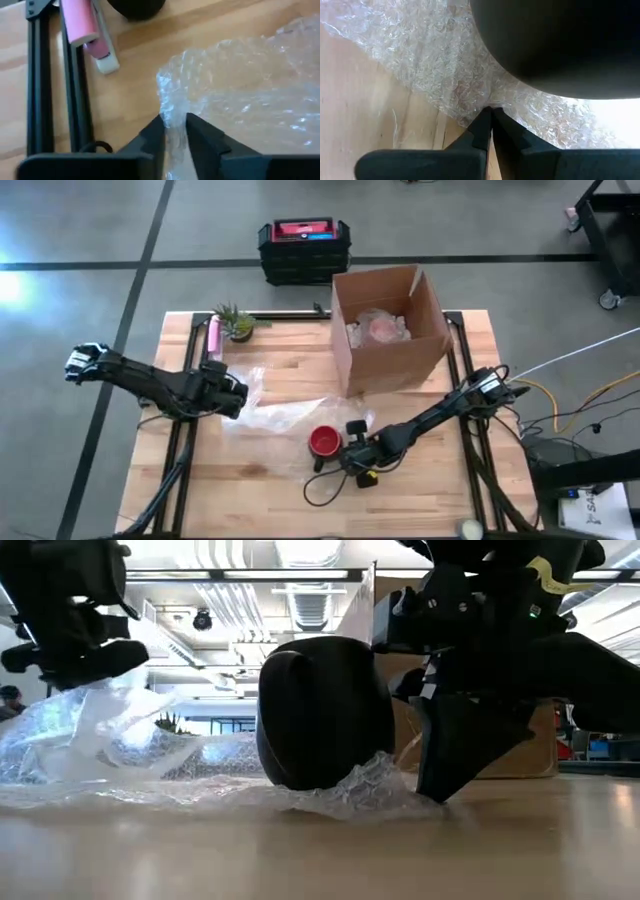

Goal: Wrap mug
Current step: Wrap the black mug with transparent bubble wrap

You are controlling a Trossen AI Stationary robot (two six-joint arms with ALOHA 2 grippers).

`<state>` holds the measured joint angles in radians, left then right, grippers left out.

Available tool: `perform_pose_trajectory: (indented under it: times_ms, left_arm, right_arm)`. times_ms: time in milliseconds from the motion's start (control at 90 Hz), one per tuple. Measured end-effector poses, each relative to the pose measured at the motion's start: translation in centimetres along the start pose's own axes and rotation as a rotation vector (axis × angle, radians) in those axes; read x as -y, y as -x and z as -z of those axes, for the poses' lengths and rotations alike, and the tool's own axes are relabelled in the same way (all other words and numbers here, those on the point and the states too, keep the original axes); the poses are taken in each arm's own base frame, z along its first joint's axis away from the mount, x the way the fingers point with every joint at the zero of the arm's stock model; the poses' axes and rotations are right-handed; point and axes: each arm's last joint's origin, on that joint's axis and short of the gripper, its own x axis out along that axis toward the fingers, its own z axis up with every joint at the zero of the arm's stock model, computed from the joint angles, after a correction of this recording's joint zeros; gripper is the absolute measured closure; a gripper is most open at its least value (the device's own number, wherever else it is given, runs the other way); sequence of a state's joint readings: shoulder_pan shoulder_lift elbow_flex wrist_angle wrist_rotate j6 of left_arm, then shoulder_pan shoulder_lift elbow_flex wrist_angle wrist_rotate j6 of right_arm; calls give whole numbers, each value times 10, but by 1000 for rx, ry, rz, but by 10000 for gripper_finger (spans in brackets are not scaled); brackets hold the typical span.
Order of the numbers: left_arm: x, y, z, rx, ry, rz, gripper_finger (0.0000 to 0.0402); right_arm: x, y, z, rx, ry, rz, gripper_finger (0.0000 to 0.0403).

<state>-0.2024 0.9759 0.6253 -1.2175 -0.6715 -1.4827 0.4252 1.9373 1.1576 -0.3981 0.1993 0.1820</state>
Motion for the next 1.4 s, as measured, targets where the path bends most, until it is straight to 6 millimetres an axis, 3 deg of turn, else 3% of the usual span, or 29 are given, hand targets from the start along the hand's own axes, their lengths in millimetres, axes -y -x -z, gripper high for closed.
perform_pose_trajectory:
  times_ms: [100,222,422,567,667,889,1089,1200,1400]
  left_arm:
    - [-2,18,-14,1,24,56,249]
    - [2,54,-42,71,-50,231,189]
    - [23,108,-81,203,-170,611,133]
    - [63,119,-74,107,-302,1029,127]
    - [96,107,-50,10,-400,1110,135]
    - [145,53,13,-334,-600,883,169]
    - [164,24,40,-479,-703,734,205]
    - [160,13,39,-448,-778,573,224]
    - [143,19,7,-71,-816,118,258]
  right_arm:
    - [0,0,0,0,0,0,401]
    - [0,0,0,0,1,0,401]
    - [0,0,0,1,0,1,401]
    - [0,0,0,1,0,1,401]
    - [0,0,0,1,0,2,401]
    - [0,0,0,0,0,2,401]
    - [0,0,0,6,-1,1,401]
    - [0,0,-1,10,-1,-1,401]
    - [0,0,-1,13,-2,-2,401]
